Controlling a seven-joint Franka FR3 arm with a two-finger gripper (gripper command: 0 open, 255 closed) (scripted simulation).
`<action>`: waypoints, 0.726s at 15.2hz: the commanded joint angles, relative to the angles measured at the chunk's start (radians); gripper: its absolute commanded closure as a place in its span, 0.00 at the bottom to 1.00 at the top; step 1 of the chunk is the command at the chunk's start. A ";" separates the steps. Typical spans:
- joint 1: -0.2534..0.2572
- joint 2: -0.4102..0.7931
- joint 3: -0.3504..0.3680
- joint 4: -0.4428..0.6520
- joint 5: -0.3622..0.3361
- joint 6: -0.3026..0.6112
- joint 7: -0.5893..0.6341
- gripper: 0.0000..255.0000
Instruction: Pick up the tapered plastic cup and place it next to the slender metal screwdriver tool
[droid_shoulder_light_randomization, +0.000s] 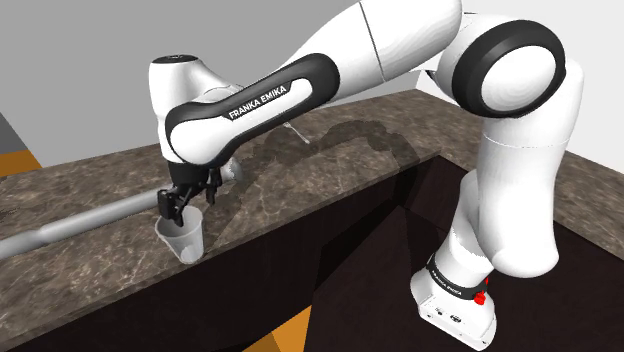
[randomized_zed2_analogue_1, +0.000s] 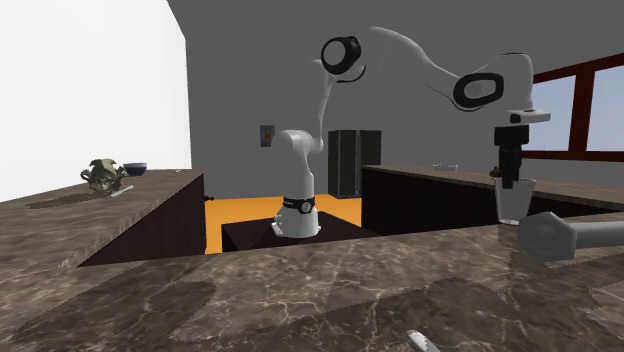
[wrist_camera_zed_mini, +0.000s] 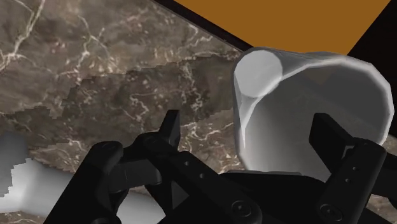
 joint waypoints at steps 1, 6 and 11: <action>-0.002 -0.025 0.000 0.015 0.001 -0.041 0.001 0.00; -0.005 -0.050 -0.001 0.041 0.002 -0.092 0.000 0.00; -0.005 -0.050 -0.001 0.041 0.002 -0.092 0.000 0.00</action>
